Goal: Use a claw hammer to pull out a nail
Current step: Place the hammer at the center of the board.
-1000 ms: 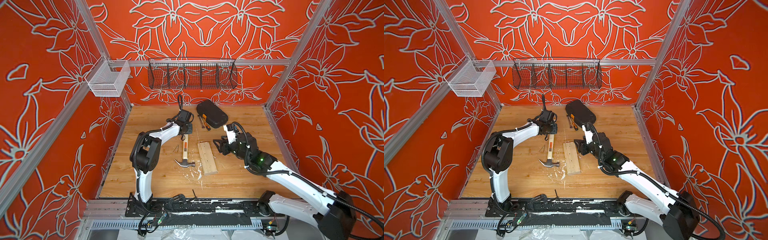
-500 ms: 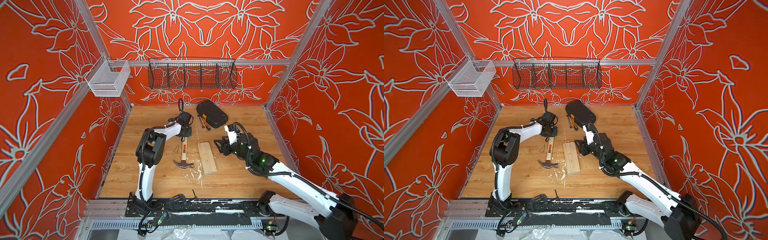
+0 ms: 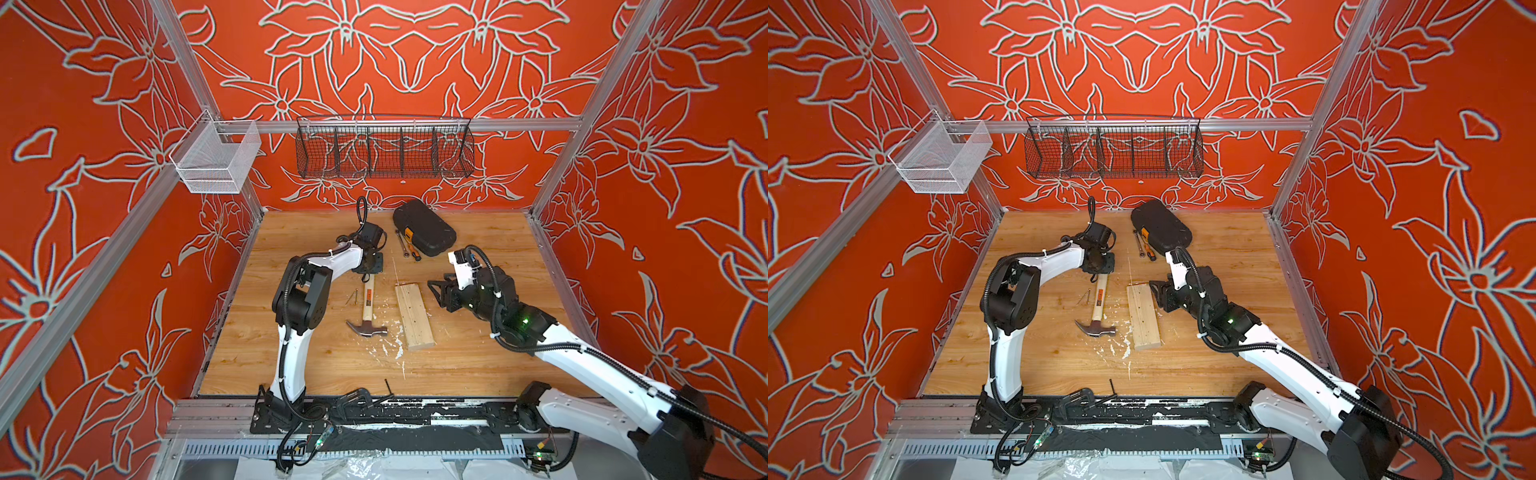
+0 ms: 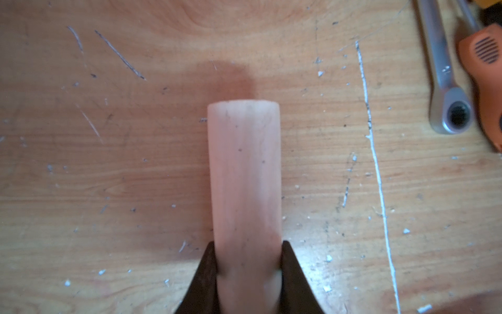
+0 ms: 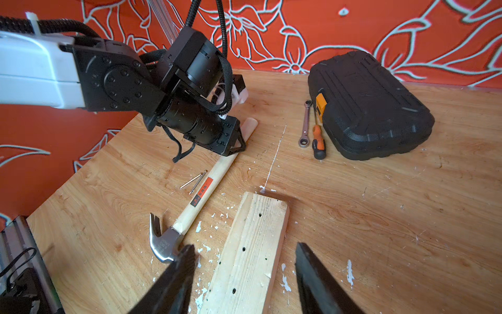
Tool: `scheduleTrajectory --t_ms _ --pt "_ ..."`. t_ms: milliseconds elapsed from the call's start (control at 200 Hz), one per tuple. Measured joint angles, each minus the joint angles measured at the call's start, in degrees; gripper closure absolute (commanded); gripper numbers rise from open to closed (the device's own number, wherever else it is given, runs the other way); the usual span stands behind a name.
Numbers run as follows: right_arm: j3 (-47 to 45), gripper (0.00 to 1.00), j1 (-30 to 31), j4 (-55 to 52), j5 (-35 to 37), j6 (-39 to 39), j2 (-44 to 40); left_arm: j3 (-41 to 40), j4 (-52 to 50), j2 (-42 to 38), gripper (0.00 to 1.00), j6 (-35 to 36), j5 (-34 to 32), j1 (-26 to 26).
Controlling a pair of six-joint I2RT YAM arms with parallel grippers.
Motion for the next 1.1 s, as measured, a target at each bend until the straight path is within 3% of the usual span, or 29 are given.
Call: scheduleTrajectory --t_ms 440,766,1031,1101 --pt "-0.02 0.4 -0.33 -0.63 0.02 -0.09 -1.14 -0.13 -1.51 -0.02 0.47 0.63 -0.11 0.0" --pt "0.0 0.38 -0.76 -1.66 0.07 -0.46 -1.49 -3.02 -1.99 -4.57 0.34 0.61 -0.17 0.0" --pt "2.4 0.19 -3.02 -4.57 1.11 -1.2 0.42 -6.95 -1.44 -16.0 0.15 0.72 -0.04 0.0" --pt "3.06 0.05 -4.26 -5.29 1.33 -1.09 0.85 -8.35 -1.22 -19.17 0.07 0.72 -0.04 0.0"
